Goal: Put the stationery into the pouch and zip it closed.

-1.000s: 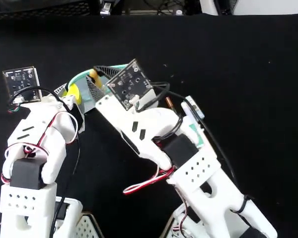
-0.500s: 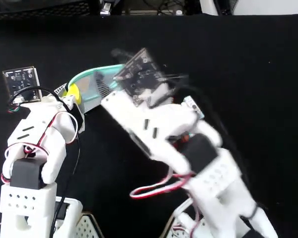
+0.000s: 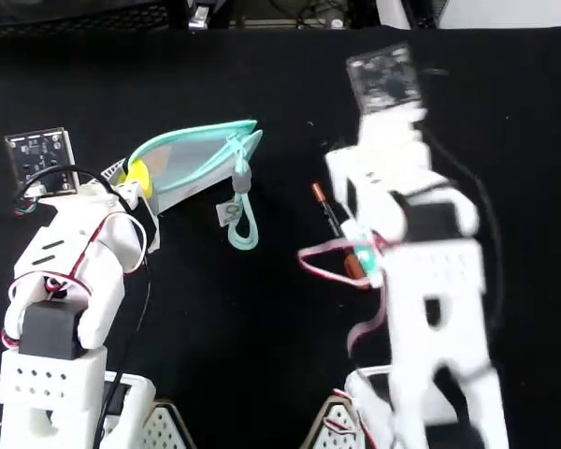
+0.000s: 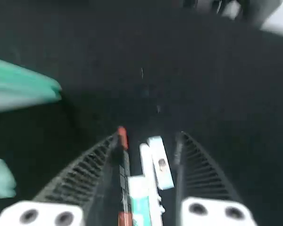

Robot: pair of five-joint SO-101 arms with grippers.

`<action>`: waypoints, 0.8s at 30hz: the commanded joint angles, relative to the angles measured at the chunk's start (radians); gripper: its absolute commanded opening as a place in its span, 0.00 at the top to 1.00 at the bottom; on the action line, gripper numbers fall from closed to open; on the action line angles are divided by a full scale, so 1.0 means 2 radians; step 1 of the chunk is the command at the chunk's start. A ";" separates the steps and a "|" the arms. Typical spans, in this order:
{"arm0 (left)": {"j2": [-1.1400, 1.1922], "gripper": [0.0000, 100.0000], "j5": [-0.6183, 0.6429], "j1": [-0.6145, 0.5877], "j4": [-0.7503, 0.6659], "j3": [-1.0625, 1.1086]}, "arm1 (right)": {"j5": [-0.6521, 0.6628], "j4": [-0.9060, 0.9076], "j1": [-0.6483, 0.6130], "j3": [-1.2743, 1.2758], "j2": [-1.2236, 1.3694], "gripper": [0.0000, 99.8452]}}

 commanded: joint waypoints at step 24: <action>0.016 0.97 0.004 0.000 0.006 0.072 | 0.094 0.153 -0.018 -0.425 0.570 0.85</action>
